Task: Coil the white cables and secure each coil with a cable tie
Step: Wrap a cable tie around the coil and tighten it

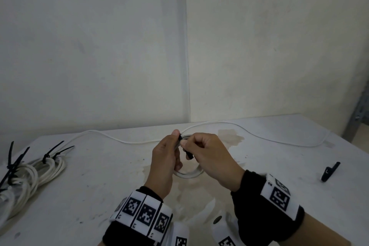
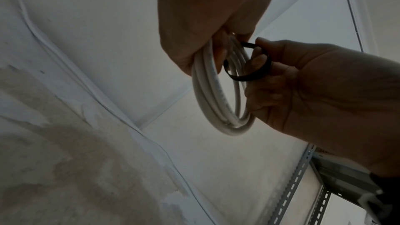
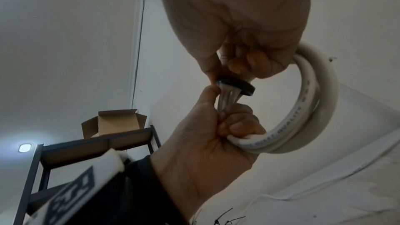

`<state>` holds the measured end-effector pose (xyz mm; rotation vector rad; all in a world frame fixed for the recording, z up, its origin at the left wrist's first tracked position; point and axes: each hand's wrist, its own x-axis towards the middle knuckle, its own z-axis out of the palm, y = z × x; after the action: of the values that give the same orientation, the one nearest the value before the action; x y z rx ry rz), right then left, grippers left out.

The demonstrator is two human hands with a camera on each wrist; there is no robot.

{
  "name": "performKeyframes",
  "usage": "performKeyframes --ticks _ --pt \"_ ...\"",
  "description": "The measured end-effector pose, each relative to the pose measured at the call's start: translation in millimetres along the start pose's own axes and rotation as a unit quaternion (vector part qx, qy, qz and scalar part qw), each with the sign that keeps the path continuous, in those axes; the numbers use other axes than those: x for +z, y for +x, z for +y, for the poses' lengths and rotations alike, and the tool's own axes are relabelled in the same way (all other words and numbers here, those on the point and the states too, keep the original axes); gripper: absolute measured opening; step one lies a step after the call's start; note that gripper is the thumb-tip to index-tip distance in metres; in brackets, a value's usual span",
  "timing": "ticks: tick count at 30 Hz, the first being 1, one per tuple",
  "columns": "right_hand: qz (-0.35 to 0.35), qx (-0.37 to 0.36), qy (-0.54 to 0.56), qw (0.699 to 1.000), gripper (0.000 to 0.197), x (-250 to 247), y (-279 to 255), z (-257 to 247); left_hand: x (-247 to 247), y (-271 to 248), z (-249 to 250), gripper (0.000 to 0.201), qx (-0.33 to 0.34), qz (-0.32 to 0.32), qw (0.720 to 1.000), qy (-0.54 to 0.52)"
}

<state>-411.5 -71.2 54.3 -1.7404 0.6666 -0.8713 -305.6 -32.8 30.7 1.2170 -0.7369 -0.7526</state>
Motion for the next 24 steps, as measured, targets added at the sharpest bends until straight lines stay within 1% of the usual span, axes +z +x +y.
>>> performKeyframes --ticks 2,6,7,12,15,18,21,22,24 --pt "0.011 -0.007 -0.019 1.000 0.029 2 1 2 0 -2 0 0.042 0.005 -0.006 1.000 0.007" --pt "0.075 -0.022 -0.038 0.996 0.030 6 4 7 4 -4 1 0.043 0.029 -0.022 0.998 0.042" --pt "0.079 -0.025 -0.036 0.996 0.028 6 4 6 4 -4 2 0.042 0.030 -0.021 0.998 0.043" --pt "0.040 -0.036 -0.056 0.997 0.022 6 -1 3 -5 3 4 0.035 0.032 0.013 0.999 0.011" --pt "0.052 -0.042 -0.062 0.996 0.022 9 -3 5 -4 1 2 0.033 0.036 0.001 0.999 0.020" --pt "0.064 -0.039 -0.025 0.997 0.027 11 -3 7 -2 -3 -3 0.032 0.043 -0.019 0.998 0.041" --pt "0.042 -0.046 -0.026 0.998 0.019 10 -3 5 -7 -2 -2 0.030 0.052 -0.011 0.997 0.049" --pt "0.045 -0.056 -0.034 0.997 0.015 8 -4 3 -9 -1 0 0.029 0.052 -0.003 0.997 0.049" --pt "0.083 -0.086 -0.043 0.992 0.013 0 -3 0 -14 0 2 0.028 0.049 0.004 0.998 0.044"
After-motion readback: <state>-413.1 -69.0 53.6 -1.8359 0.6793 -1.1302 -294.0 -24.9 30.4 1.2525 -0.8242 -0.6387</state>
